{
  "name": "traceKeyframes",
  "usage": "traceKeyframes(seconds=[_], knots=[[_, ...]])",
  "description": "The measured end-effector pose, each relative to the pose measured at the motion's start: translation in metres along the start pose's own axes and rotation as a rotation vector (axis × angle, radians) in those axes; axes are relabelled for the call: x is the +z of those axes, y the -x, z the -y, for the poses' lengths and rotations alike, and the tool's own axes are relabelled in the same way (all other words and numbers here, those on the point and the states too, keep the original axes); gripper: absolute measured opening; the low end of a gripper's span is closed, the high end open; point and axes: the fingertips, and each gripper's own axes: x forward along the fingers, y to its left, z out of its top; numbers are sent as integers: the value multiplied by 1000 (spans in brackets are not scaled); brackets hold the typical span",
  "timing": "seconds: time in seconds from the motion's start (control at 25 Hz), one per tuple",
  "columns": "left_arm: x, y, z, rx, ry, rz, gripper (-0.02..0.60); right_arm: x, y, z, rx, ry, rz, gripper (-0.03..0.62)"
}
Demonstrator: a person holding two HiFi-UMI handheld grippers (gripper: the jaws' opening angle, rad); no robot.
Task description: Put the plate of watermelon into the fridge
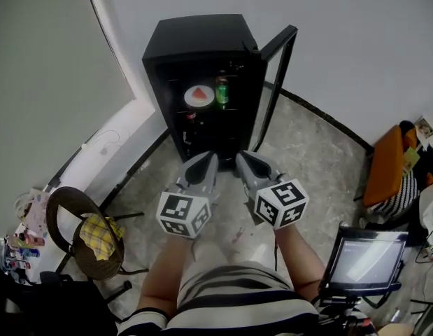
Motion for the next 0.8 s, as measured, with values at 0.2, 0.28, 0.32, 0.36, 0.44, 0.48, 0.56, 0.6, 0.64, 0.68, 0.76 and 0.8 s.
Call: traceKeyframes(seconds=[0.2,0.28,0.32,0.36,0.44,0.48,0.56,0.6,0.64,0.68,0.76,0.8], knots=[[-8,20,6,32,19,-11,2,-4,16,-12,19,3,-5,-3],[-10,25,9,38,16,-18,2,-6,21,-16,29,5,-12,-3],[-11,27,10,42,16,-22,2,-7,22,-18,34,6,-14,-3],[-13,30,10,46,16,-25,2,-9,24,-20,37,6,-17,-3],[-15,34,9,55,23,-29,2,-13,27,-24,41,5,-22,-3],[-16,36,8,59,26,-31,2,-15,27,-26,43,4,-25,-3],[-18,39,6,67,27,-35,2,-19,26,-29,48,2,-33,-3],[-18,40,5,69,25,-37,2,-21,24,-30,52,1,-37,-3],[-19,40,4,71,23,-39,2,-23,23,-31,55,0,-40,-3],[-19,40,3,72,22,-40,2,-24,23,-32,58,0,-42,-3],[-19,40,3,72,21,-42,2,-25,22,-33,58,-1,-41,-3],[-19,40,2,72,20,-42,2,-25,21,-34,58,0,-40,-3]])
